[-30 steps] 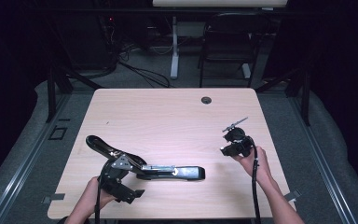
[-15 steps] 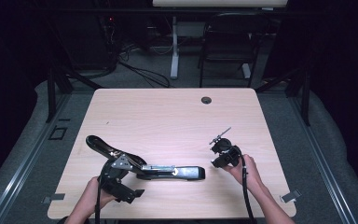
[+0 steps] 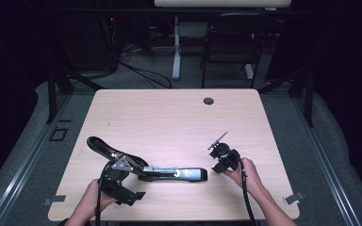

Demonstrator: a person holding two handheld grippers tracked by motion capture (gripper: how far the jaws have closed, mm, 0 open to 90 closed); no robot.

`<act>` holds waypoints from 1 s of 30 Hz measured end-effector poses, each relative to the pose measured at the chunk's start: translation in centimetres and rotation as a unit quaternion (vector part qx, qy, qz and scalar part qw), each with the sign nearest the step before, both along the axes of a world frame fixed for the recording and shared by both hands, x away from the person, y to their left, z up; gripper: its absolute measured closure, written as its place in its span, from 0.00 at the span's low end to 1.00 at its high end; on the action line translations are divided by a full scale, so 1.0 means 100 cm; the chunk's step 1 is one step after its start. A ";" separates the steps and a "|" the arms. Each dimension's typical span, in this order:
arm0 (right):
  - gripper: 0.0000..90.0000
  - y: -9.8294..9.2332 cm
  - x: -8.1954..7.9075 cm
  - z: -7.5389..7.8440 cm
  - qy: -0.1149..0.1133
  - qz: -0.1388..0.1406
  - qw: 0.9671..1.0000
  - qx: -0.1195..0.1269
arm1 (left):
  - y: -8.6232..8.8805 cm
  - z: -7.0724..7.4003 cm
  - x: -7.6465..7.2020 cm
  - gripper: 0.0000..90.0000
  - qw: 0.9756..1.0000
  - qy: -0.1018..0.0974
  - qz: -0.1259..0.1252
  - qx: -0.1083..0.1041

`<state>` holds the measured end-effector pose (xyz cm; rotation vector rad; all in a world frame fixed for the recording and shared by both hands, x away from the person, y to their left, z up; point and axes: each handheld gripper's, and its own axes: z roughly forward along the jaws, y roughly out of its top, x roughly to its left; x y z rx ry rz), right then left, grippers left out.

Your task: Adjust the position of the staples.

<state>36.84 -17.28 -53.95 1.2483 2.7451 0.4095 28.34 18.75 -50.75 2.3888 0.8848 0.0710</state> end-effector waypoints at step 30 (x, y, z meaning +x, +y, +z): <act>0.76 0.011 0.013 -0.001 0.008 0.009 1.000 0.008 | 0.013 -0.003 -0.005 0.00 0.999 0.012 0.030 0.007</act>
